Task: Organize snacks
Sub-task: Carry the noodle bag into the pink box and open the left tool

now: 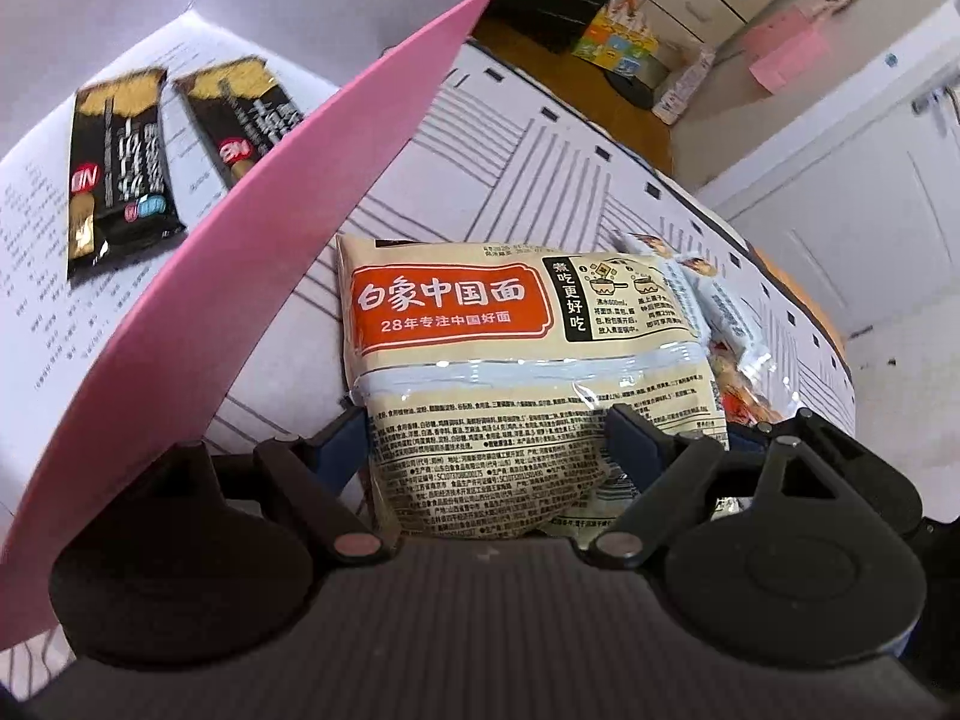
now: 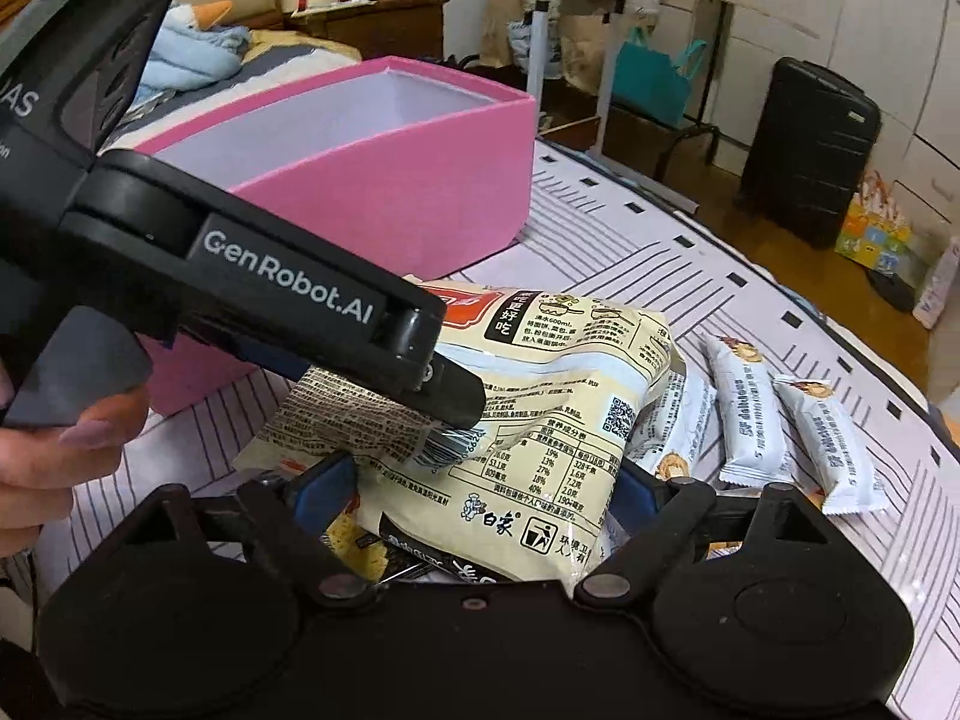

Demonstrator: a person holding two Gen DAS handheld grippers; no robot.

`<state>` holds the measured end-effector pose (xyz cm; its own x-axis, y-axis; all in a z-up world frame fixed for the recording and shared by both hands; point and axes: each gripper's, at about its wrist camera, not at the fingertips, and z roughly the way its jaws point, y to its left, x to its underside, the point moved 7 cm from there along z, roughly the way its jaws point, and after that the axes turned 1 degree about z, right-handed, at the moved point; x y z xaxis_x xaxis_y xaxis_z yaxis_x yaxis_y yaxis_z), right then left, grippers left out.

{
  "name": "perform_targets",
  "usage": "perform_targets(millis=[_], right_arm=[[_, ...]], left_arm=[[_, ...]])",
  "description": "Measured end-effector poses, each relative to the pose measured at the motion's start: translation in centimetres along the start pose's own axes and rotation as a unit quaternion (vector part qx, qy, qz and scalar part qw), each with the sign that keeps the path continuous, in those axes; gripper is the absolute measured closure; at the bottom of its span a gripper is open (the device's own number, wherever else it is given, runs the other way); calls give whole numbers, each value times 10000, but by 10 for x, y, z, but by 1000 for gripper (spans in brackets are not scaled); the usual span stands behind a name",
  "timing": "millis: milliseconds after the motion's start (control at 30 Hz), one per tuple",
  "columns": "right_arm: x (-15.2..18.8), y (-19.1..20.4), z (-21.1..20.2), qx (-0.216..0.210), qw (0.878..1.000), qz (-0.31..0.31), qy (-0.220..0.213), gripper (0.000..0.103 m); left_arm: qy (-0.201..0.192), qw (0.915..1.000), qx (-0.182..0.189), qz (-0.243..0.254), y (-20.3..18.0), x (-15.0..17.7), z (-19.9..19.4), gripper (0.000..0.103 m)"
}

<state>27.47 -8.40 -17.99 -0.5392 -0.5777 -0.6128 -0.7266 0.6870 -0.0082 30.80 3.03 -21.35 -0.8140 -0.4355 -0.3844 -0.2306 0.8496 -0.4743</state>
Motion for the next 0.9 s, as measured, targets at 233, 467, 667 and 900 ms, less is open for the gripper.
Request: perform_targets(millis=[233,467,667,900], right_arm=[[1,13,-25,178,9995,271,32,13],[9,37,-52,247,9964,815,-34,13],[15,64,-79,222,9939,1075,-100,13],[19,93,-103,267,9944,1017,51,13]], left_arm=[[164,9992,64,351,-12,5,-21,18],[370,9956,-66,853,-20,19,-55,18],[426,9939,-152,1004,-21,36,-91,18],[476,9944,-72,939,-14,60,-125,18]])
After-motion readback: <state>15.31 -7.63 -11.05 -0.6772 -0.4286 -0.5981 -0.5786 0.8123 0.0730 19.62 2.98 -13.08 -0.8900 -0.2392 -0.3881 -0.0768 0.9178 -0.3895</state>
